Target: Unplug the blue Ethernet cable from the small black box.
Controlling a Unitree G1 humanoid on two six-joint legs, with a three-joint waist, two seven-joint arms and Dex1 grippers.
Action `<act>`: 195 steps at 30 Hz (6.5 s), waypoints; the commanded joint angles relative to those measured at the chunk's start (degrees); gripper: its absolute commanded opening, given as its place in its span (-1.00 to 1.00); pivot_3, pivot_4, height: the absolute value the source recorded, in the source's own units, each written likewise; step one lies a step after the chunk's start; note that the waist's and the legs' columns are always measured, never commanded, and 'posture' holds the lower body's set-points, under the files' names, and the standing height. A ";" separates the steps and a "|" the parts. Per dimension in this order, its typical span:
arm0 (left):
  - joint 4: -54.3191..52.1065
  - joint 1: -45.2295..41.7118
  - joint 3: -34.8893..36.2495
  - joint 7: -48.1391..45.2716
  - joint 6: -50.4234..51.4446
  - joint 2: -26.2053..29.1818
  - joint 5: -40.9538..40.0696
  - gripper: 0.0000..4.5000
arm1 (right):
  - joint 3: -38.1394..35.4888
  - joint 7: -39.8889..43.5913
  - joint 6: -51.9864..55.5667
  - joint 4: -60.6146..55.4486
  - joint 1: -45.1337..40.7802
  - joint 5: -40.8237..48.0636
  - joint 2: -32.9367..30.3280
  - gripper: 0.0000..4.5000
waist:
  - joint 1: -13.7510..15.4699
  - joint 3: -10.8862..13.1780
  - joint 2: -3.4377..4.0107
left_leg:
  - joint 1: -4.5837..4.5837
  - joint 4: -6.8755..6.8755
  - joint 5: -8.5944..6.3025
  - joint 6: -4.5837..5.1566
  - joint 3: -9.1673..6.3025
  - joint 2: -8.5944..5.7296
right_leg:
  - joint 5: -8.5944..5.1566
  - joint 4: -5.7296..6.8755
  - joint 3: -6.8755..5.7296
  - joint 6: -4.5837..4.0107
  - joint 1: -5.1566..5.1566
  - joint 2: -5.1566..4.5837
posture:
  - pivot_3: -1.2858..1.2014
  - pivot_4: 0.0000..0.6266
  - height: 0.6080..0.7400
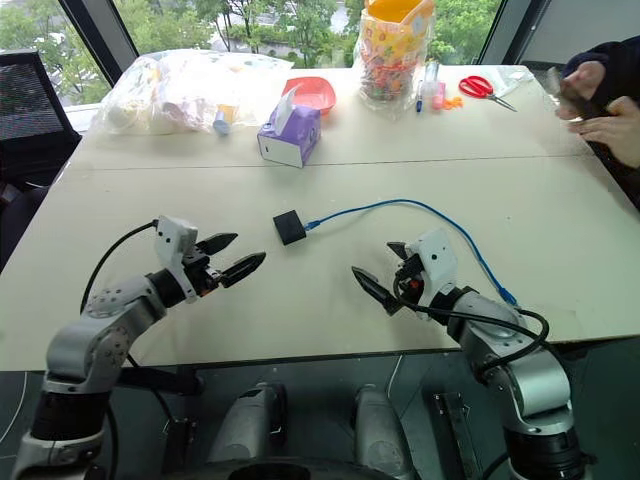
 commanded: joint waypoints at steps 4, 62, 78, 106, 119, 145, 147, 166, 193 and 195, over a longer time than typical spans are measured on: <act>-3.26 -1.65 2.24 -1.18 -0.09 0.68 -3.16 0.98 | -2.83 1.32 3.38 -1.84 -3.09 5.45 -2.21 1.00 | -0.02 0.01 -0.02 | 0.01 0.00 0.00 0.00 0.00 0.00 | 0.00 0.00 0.00 0.00 0.01 0.00 | 0.03 -0.52 0.92; -7.93 3.41 3.44 -3.22 -2.03 8.66 1.25 1.00 | 32.06 36.11 -38.30 108.19 -76.78 -40.62 21.40 -0.53 | -1.43 0.08 0.04 | 0.19 -0.03 0.09 -0.13 0.08 0.03 | 0.04 0.52 0.02 0.04 -0.11 0.08 | 0.03 -0.52 0.92; 6.30 -13.24 1.90 -16.12 10.96 12.87 -9.57 1.00 | 24.75 9.50 -50.43 48.97 -43.97 -51.25 4.50 -0.99 | -0.18 0.09 0.02 | 0.07 -0.03 0.11 -0.16 0.00 -0.02 | 0.03 0.82 0.01 0.38 -0.25 0.08 | 0.03 -0.52 0.92; 15.72 -27.21 -2.75 -23.18 11.18 5.72 -9.68 0.23 | 24.42 6.45 -52.93 18.62 -29.64 -59.66 -0.60 -1.00 | -0.10 0.13 -0.03 | 0.07 0.48 0.15 -0.20 -0.07 -0.01 | -0.11 0.97 0.06 0.19 -0.11 0.13 | 0.03 -0.52 0.92; 15.63 -26.59 -4.89 -28.00 10.06 7.53 -8.81 -0.78 | 21.27 16.80 -38.46 14.66 -30.18 -46.05 2.51 -1.00 | -0.12 0.13 -0.04 | 0.07 0.49 0.15 -0.20 -0.08 -0.01 | -0.11 0.97 0.06 0.19 -0.10 0.13 | 0.03 -0.52 0.92; 13.69 -31.22 -3.24 -35.27 14.20 10.93 -13.95 -0.78 | 6.79 25.48 37.95 21.61 -49.20 8.25 3.40 0.97 | -0.10 0.14 -0.04 | -0.08 0.46 0.08 -0.09 -0.09 0.00 | -0.11 0.94 0.04 0.10 -0.23 0.08 | 0.03 -0.52 0.92; 13.52 -31.13 -3.25 -35.11 14.24 10.98 -13.97 -0.78 | 5.89 24.81 39.04 22.27 -49.92 9.83 3.92 0.75 | -0.16 0.14 -0.04 | -0.07 0.45 0.08 -0.09 -0.09 0.00 | -0.11 0.95 0.03 0.10 -0.23 0.09 | 0.03 -0.52 0.92; 11.94 -29.44 -4.20 -34.95 13.24 11.18 -13.87 -0.78 | 5.47 20.14 42.07 24.08 -52.33 17.68 3.72 0.01 | -0.17 0.14 -0.04 | -0.09 0.43 0.08 -0.09 -0.09 0.01 | -0.11 0.95 0.03 0.10 -0.26 0.09 | 0.03 -0.52 0.92; 11.27 -26.83 -2.77 -39.05 11.48 16.17 -13.18 -0.78 | 7.51 21.42 34.61 32.04 -50.32 15.72 -4.31 -0.99 | -0.07 0.16 -0.05 | -0.14 0.43 0.08 -0.08 -0.10 0.01 | -0.12 0.90 0.04 0.09 -0.30 0.09 | 0.03 -0.52 0.92; 11.66 -26.54 -2.35 -39.20 11.07 17.23 -13.12 -0.78 | 8.15 22.17 30.03 34.60 -50.05 13.41 -6.08 -0.99 | 0.05 0.16 -0.05 | -0.18 0.46 0.08 -0.08 -0.09 -0.01 | -0.12 0.82 0.04 0.08 -0.30 0.06 | 0.03 -0.52 0.92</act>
